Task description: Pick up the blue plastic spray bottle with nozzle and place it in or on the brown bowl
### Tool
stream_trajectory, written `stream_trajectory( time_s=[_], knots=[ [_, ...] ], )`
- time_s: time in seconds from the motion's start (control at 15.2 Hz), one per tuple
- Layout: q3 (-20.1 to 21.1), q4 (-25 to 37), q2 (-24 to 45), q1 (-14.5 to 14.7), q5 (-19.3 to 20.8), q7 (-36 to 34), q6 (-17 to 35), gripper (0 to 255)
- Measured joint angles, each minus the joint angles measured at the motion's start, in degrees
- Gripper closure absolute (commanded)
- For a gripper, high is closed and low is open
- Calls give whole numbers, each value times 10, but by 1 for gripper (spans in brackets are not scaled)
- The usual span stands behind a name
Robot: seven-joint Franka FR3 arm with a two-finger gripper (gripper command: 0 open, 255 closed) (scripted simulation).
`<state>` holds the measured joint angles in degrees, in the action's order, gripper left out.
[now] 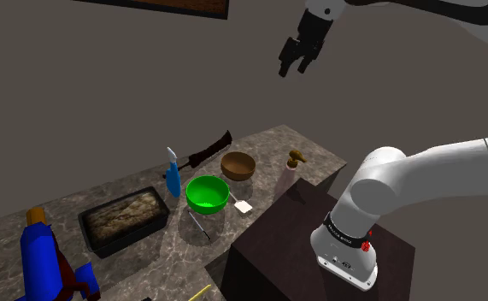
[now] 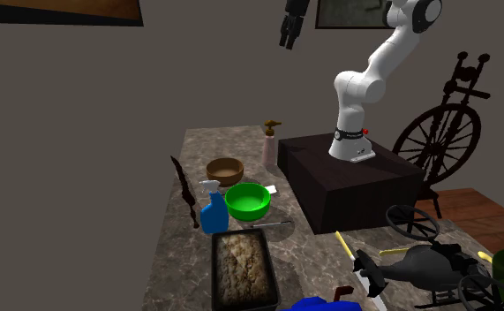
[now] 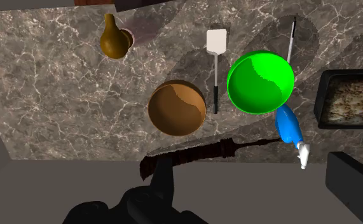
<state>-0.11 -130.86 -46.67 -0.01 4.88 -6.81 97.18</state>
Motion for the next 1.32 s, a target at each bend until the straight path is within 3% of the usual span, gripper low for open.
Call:
stream_trajectory(
  time_s=[0.46,1.32],
  knots=[
    [19,-24,67,4,-12,-33,73,0],
    [73,10,305,11,-21,-121,236,0]
  ],
)
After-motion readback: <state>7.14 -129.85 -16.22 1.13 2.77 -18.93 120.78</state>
